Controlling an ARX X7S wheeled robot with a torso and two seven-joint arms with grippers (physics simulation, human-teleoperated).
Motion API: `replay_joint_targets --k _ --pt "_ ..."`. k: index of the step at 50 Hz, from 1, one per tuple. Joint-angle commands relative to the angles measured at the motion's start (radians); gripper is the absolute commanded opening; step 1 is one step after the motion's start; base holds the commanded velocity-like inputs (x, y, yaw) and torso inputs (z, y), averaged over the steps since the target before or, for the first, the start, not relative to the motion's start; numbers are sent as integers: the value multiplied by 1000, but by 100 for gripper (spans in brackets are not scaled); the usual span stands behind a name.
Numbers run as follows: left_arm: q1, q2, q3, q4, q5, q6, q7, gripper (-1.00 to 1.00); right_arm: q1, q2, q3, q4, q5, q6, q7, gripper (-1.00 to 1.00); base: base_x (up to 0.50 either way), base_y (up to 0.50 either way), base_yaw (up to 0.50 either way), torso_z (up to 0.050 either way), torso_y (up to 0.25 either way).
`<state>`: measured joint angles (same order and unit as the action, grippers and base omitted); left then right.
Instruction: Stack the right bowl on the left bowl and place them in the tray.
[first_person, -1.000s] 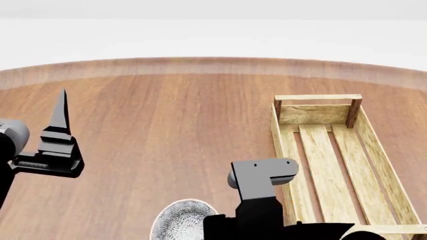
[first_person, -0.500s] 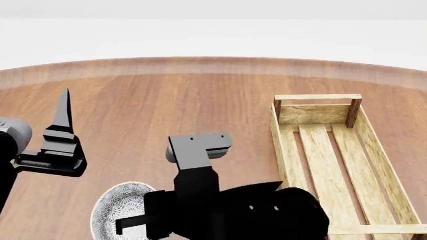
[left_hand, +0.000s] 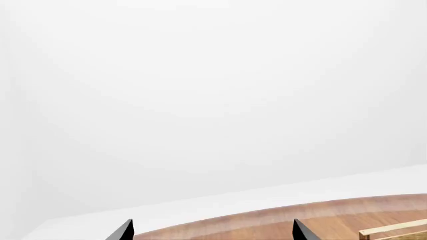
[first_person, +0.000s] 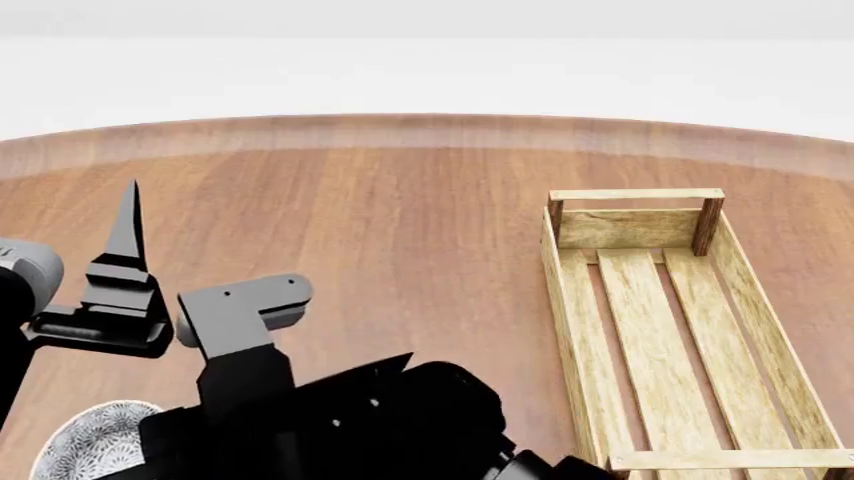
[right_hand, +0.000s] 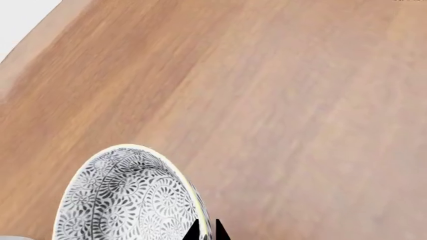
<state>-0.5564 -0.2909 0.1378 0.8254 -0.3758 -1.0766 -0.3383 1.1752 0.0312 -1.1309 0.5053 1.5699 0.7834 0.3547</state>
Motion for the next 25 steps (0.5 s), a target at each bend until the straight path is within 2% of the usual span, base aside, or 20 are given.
replay_joint_targets --k 1,10,25 --pt "-5 12 -18 1 8 -14 17 100 102 -31 -267 -27 225 -178 -42 -100 0 0 0 0 0" --pt "-5 9 -22 5 2 -17 13 100 150 -31 -438 -64 333 -289 -67 -100 0 0 0 0 1" --pt "-3 2 -29 15 -9 -23 6 100 133 -31 -453 -132 318 -289 -60 -100 0 0 0 0 0"
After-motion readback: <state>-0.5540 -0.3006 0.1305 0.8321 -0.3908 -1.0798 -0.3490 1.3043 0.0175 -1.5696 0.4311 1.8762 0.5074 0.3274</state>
